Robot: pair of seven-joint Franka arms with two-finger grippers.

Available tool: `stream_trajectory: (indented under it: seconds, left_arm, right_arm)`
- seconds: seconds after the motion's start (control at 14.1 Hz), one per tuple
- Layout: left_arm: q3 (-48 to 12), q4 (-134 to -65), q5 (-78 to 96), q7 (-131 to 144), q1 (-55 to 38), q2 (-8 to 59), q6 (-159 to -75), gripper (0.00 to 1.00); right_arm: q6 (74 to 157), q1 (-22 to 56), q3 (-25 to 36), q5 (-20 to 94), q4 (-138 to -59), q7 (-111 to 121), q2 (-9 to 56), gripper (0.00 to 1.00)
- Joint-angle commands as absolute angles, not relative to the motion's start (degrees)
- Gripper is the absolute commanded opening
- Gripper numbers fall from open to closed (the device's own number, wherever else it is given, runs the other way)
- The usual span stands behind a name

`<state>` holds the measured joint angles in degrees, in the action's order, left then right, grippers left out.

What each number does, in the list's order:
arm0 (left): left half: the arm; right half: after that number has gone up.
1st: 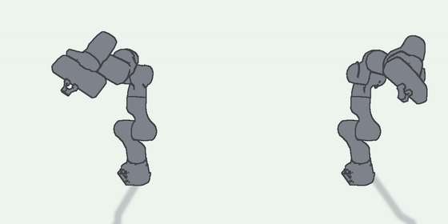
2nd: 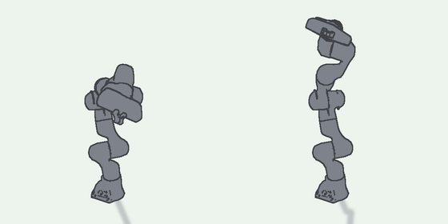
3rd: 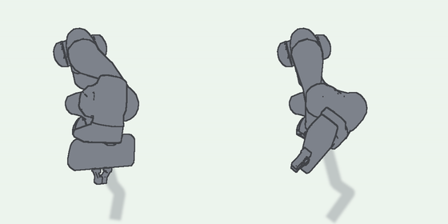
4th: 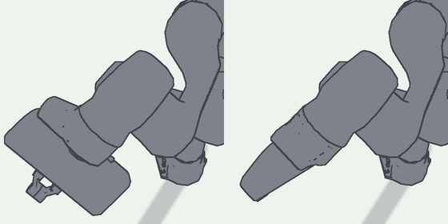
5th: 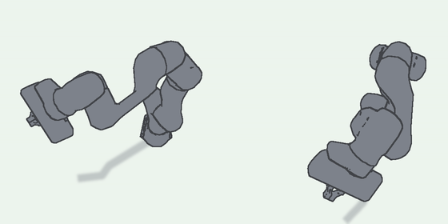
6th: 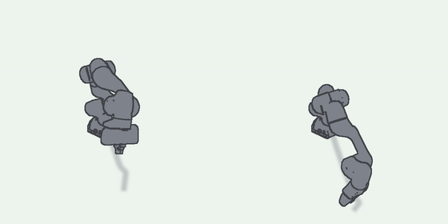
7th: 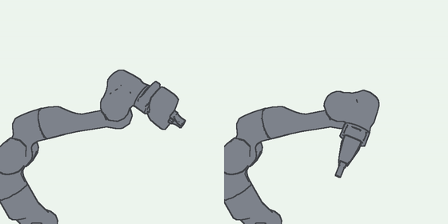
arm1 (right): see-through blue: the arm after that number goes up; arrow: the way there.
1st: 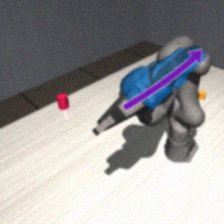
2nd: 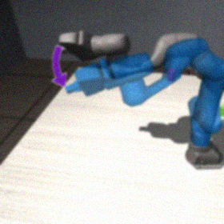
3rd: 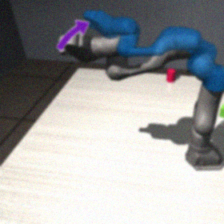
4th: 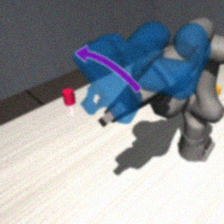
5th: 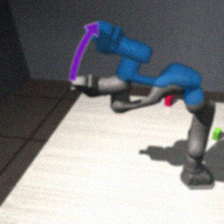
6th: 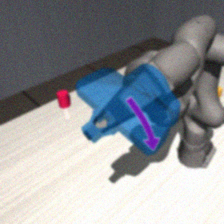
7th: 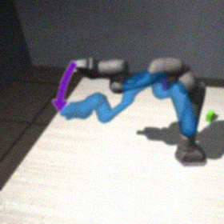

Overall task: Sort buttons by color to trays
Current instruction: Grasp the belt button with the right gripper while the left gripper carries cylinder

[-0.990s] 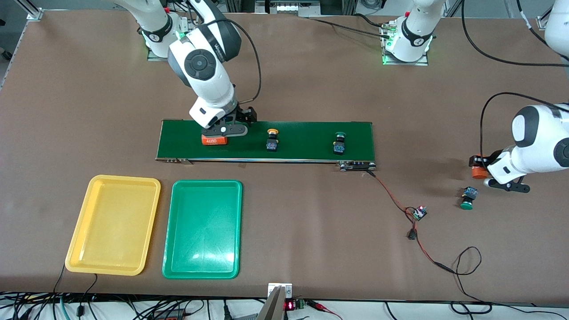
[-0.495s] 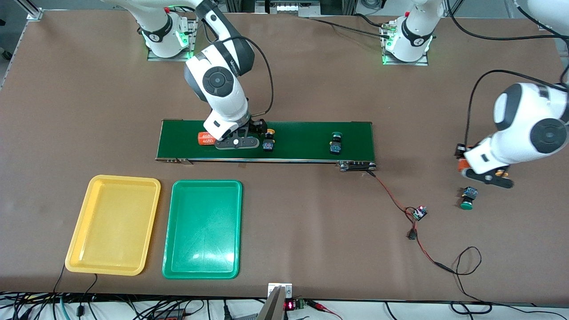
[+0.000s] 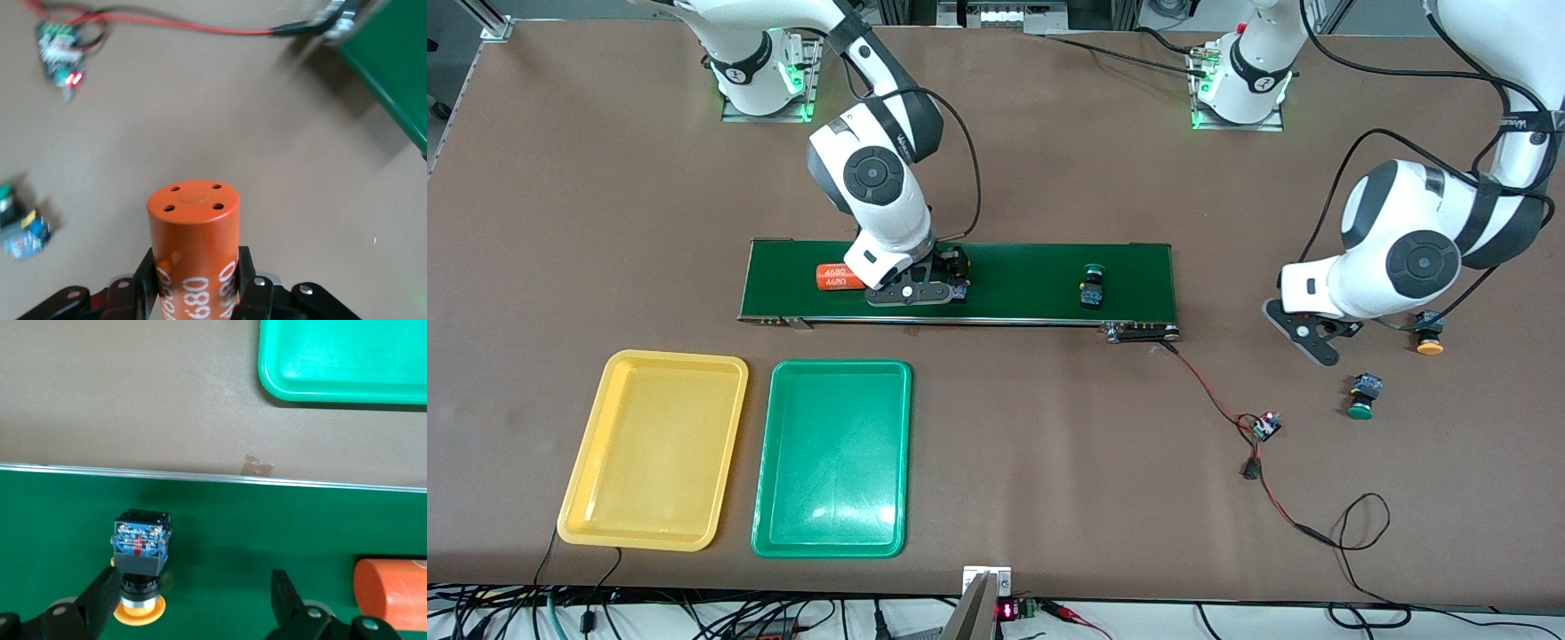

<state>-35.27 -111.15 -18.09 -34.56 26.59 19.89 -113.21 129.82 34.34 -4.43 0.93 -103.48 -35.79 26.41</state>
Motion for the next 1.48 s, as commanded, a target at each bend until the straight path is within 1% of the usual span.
stream_trajectory:
  seconds: [0.0, 0.21, 0.49, 0.57, 0.71, 0.85, 0.99, 1.2, 1.34, 1.41]
  left_arm:
    - [-35.3, -111.9, -16.9, -45.7, 23.4, 19.3, -113.6, 0.0]
    - [-35.3, -113.3, -16.8, -53.1, 21.3, 19.3, -115.3, 0.0]
    - [-35.8, -115.3, -16.0, -66.2, 21.0, 20.2, -124.5, 0.0]
    - [-35.9, -115.6, -14.9, -67.1, 21.0, 20.1, -125.0, 0.0]
    - [-39.6, -115.7, -14.1, -67.2, 20.9, 20.1, -125.2, 0.0]
    - [-41.9, -116.7, -14.0, -67.1, 20.9, 19.7, -125.2, 0.0]
    - [-42.3, -118.3, -14.0, -66.8, 20.8, 19.0, -125.2, 0.0]
    - [-43.4, -122.7, -14.0, -66.3, 20.8, 16.1, -128.8, 0.0]
    - [-43.8, -123.6, -14.0, -65.0, 20.0, 14.8, -129.2, 0.0]
    - [-43.9, -123.5, -14.0, -64.8, 18.9, 14.8, -129.3, 0.0]
  right_arm:
    - [129.8, 35.9, -3.8, 0.0, -100.3, -38.8, 28.9, 1.0]
    - [129.8, 36.3, -3.0, -0.1, -100.0, -38.8, 29.7, 1.0]
    - [130.0, 36.9, -2.2, -0.6, -99.3, -38.8, 30.8, 1.0]
    - [130.1, 36.9, -2.2, -0.7, -99.2, -38.8, 30.9, 1.0]
    - [130.0, 36.9, -2.2, -0.7, -99.2, -38.8, 31.1, 1.0]
    - [130.1, 36.9, -2.1, -0.7, -99.2, -38.8, 31.4, 1.0]
    - [130.2, 37.1, -2.2, -0.8, -99.2, -38.8, 32.1, 1.0]
    - [130.1, 37.5, -2.2, -1.8, -99.2, -38.6, 32.5, 1.0]
    - [130.1, 37.4, -2.2, -1.8, -99.3, -38.3, 32.5, 1.0]
    - [130.2, 37.4, -2.2, -1.9, -99.2, -38.2, 32.7, 0.97]
